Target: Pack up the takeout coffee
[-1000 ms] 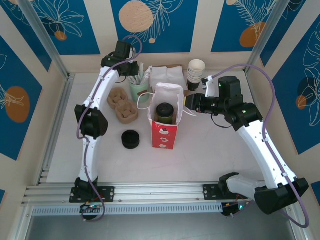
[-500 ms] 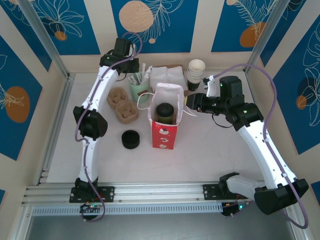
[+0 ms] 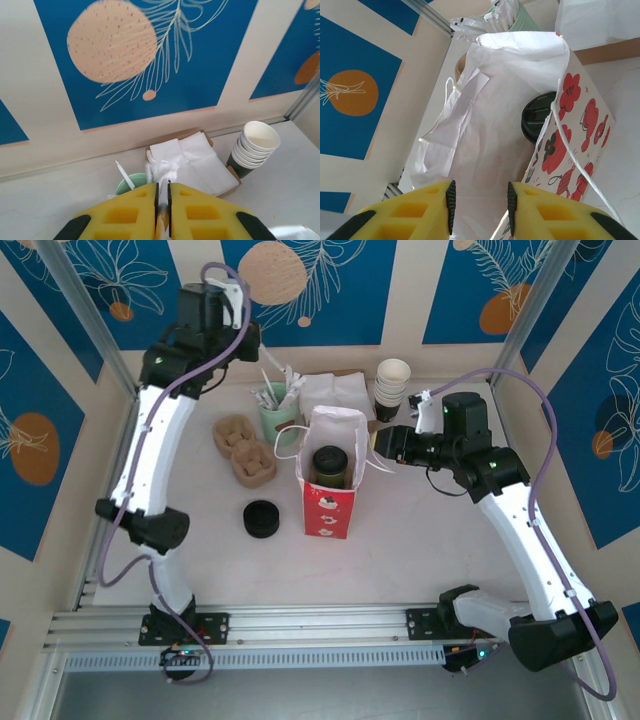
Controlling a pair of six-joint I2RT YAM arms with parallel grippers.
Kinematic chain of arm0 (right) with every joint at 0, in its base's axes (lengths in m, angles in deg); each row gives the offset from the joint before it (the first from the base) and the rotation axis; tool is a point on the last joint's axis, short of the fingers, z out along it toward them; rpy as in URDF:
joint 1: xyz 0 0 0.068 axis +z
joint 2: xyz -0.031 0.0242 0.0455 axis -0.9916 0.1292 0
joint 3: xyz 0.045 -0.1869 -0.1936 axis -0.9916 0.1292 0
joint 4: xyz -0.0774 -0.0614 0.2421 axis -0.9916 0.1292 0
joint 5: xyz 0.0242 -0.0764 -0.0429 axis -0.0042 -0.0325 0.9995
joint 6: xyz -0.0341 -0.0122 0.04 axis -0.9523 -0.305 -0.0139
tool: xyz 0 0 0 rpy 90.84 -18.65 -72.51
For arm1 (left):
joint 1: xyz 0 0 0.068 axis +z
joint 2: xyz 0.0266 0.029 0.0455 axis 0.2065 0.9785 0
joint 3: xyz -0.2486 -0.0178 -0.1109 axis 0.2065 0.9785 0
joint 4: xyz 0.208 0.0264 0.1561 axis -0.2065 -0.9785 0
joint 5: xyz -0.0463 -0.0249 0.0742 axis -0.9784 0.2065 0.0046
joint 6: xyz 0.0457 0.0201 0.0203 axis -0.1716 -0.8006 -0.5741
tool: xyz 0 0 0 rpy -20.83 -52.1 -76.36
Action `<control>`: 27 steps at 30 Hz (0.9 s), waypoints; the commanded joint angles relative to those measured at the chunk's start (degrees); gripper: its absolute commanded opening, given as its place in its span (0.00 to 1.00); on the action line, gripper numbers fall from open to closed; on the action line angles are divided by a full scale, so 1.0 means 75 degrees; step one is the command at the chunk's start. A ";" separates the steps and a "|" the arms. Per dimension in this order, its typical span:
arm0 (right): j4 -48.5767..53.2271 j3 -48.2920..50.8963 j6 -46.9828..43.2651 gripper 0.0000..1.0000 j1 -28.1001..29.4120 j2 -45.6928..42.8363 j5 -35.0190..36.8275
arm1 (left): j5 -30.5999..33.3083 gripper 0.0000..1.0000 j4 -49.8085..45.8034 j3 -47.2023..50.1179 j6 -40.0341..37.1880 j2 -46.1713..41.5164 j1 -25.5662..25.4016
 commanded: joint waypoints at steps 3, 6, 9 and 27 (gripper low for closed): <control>-0.0156 0.0027 -0.0181 0.35 -0.0177 -0.0154 -0.0142 | 0.0448 0.13 -0.0054 0.0438 -0.0342 -0.0869 -0.0371; -0.0191 -0.0009 -0.0208 0.35 -0.0272 -0.0075 -0.0186 | 0.0286 0.13 0.0043 0.0615 -0.0380 -0.1319 -0.0634; -0.0191 -0.0077 -0.0220 0.35 -0.0405 0.0032 -0.0309 | -0.0164 0.13 0.0236 0.0854 -0.0413 -0.1741 -0.0893; -0.0191 0.0227 -0.0188 0.35 -0.0925 -0.0070 -0.0638 | -0.2009 0.14 -0.0543 0.1558 -0.0475 -0.2087 -0.2272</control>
